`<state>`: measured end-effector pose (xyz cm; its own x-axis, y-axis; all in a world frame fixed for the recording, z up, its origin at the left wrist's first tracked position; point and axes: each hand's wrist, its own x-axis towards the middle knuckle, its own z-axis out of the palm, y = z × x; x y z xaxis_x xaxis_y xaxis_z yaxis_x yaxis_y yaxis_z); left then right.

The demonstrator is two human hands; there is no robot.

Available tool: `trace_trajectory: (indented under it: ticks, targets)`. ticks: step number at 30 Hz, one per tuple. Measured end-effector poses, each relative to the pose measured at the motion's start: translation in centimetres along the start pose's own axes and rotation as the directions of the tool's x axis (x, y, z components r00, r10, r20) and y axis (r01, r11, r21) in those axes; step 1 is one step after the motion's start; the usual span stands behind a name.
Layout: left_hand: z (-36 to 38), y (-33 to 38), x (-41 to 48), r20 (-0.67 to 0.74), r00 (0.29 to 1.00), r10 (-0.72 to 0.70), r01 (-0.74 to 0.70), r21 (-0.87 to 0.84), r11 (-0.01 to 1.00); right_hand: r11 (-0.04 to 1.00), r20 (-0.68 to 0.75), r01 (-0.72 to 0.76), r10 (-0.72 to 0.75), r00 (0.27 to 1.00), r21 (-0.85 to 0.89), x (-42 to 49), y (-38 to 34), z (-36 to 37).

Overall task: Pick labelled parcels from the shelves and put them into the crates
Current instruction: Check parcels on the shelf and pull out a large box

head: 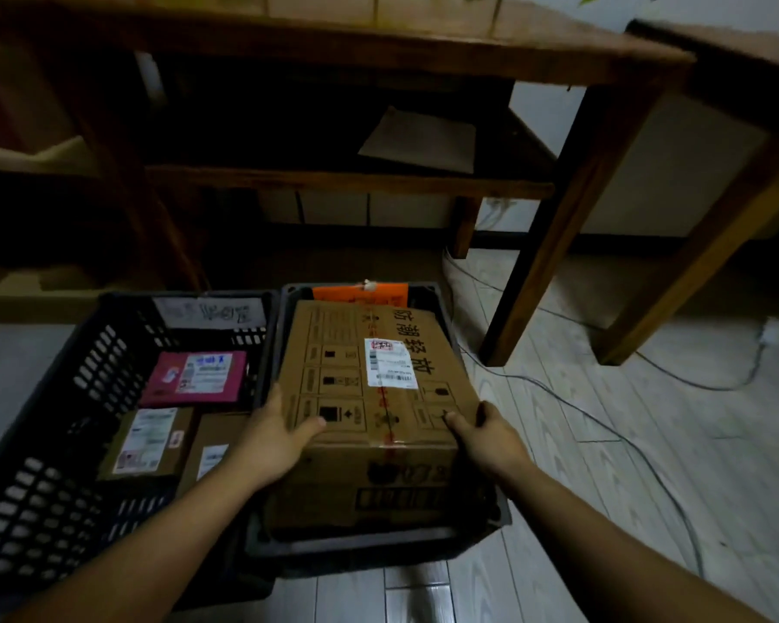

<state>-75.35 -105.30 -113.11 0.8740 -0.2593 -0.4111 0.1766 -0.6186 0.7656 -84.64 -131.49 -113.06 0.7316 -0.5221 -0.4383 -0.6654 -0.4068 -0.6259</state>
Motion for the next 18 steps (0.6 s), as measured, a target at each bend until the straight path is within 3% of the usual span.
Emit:
trace_trajectory:
  ticks: [2, 9, 18]
  targets:
    - [1.0, -0.7, 1.6, 0.001, 0.999, 0.040, -0.040, 0.066, 0.997, 1.000, -0.021, 0.003, -0.003, 1.000, -0.017, 1.3, 1.1, 0.6]
    - [3.2, -5.5, 4.1, 0.017, 1.000, -0.012, 0.008, 0.203, 0.979, 0.993, -0.068, 0.087, -0.092, 0.993, -0.074, 4.3, 2.5, 3.9]
    - [5.7, -8.0, 6.2, 0.086, 0.996, 0.033, -0.067, 0.427, 0.902, 0.958, -0.037, 0.015, -0.027, 0.999, -0.288, 5.4, 2.8, 9.0]
